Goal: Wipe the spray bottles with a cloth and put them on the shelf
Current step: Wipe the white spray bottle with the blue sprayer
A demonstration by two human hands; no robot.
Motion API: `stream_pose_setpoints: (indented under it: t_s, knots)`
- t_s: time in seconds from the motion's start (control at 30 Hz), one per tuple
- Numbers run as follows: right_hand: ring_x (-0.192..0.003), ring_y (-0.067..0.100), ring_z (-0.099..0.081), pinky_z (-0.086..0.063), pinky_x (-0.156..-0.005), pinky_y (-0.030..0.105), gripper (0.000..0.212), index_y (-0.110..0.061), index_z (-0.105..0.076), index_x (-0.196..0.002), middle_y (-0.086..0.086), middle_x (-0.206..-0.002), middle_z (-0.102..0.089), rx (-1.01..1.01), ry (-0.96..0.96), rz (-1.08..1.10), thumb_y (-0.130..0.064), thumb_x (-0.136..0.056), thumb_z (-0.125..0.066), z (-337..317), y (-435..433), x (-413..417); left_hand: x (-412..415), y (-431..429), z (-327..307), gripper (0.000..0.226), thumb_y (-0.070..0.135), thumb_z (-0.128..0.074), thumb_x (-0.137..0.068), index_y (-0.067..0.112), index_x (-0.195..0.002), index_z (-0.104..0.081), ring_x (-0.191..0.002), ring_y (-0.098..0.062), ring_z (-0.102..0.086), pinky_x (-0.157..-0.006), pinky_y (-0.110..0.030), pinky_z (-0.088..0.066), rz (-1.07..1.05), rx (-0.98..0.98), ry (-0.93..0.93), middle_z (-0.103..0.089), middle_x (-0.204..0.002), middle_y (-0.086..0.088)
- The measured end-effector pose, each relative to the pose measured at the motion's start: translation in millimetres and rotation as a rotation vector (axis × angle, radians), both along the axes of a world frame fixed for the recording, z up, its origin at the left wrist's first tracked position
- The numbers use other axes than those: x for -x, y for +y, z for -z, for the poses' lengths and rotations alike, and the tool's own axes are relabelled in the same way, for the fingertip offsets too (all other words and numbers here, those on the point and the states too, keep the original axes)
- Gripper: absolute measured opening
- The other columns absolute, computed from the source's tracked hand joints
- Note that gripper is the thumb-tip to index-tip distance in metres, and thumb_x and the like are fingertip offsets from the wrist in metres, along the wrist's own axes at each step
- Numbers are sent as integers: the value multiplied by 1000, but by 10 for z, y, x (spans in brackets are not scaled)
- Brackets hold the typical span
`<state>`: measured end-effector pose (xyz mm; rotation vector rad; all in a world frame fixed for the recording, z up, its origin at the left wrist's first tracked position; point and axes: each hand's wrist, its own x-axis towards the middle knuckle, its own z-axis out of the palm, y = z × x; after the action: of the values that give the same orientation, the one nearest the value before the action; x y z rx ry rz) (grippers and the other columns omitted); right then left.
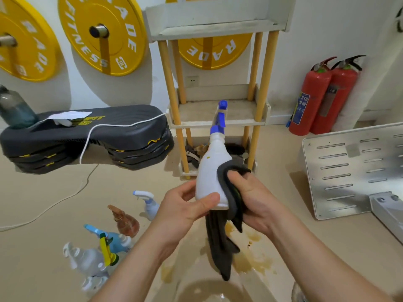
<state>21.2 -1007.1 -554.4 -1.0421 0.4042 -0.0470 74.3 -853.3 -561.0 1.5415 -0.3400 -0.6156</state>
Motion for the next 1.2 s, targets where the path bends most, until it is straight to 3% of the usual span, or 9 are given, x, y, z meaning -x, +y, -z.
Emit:
stream_pose_setpoints:
  t_s: [0.1, 0.2, 0.3, 0.53, 0.7, 0.8, 0.93, 1.07, 1.2]
  knots:
    - [-94, 32, -69, -54, -91, 47, 19, -4, -66, -104, 18, -98, -72, 173, -60, -85, 4, -86, -65, -104, 9, -51, -22, 3, -94, 72, 28, -94, -53, 29, -119, -65, -92, -6, -71, -71, -21, -55, -113, -68, -249, -74, -108, 8]
    - [-107, 21, -70, -56, -94, 39, 52, -14, -65, -119, 6, -110, -75, 376, -140, -118, -3, -70, -78, -172, 5, -118, 15, -57, -151, 71, 27, -88, -57, 44, -113, -48, -94, 0, -58, -74, -18, -50, -243, -322, -674, -59, -109, 19]
    - [-98, 13, -72, -56, -88, 32, 42, -20, -68, -110, 0, -101, -77, 467, -180, 46, 2, -75, -77, -167, 32, -198, 43, -125, -129, 70, 28, -87, -66, 40, -118, -42, -97, 1, -51, -76, -16, -43, -230, -350, -847, -47, -111, 20]
    - [-66, 17, -69, -59, -65, 29, 47, -7, -66, -91, 8, -76, -71, 70, -75, -207, -16, -45, -67, -282, -255, -290, -539, 116, -246, 61, 18, -69, -66, 31, -125, -59, -123, -1, -54, -90, -16, -50, 70, -18, -278, -65, -125, 14]
    - [-73, 15, -73, -60, -67, 26, 52, -12, -80, -79, 5, -79, -76, -7, -249, -518, -22, -29, -91, -367, -409, -314, -645, 102, 52, 49, 32, -65, -71, 23, -119, -69, -115, -16, -63, -105, -43, -37, 387, -123, 56, -70, -121, 1]
    - [-82, 14, -74, -60, -74, 26, 46, -14, -80, -90, 2, -88, -77, 25, -299, -615, -25, -46, -90, -391, -483, -358, -615, 73, 121, 41, 38, -73, -80, 4, -103, -75, -108, -30, -68, -102, -43, -48, 343, -113, 35, -73, -109, -17]
    - [-78, 16, -73, -59, -69, 26, 41, -15, -79, -85, 4, -84, -75, 152, -285, -562, -14, -45, -77, -441, -572, -378, -672, 112, -66, 35, 42, -59, -90, 14, -79, -77, -87, -18, -70, -83, -36, -56, 157, -175, -118, -75, -86, -4]
    - [-76, 20, -69, -58, -70, 29, 43, -8, -70, -88, 10, -84, -70, 303, -217, -514, -17, -45, -68, -423, -540, -374, -712, 124, -192, 48, 44, -52, -98, 12, -63, -57, -62, -16, -50, -67, -35, -38, -75, -429, -362, -52, -57, 6]
    - [-78, 21, -69, -58, -71, 31, 46, -12, -73, -88, 9, -85, -72, 363, -252, -486, -17, -42, -67, -427, -428, -384, -616, 155, -390, 41, 51, -59, -90, 15, -85, -77, -73, -13, -73, -67, -24, -55, 332, -434, -51, -76, -78, 2]
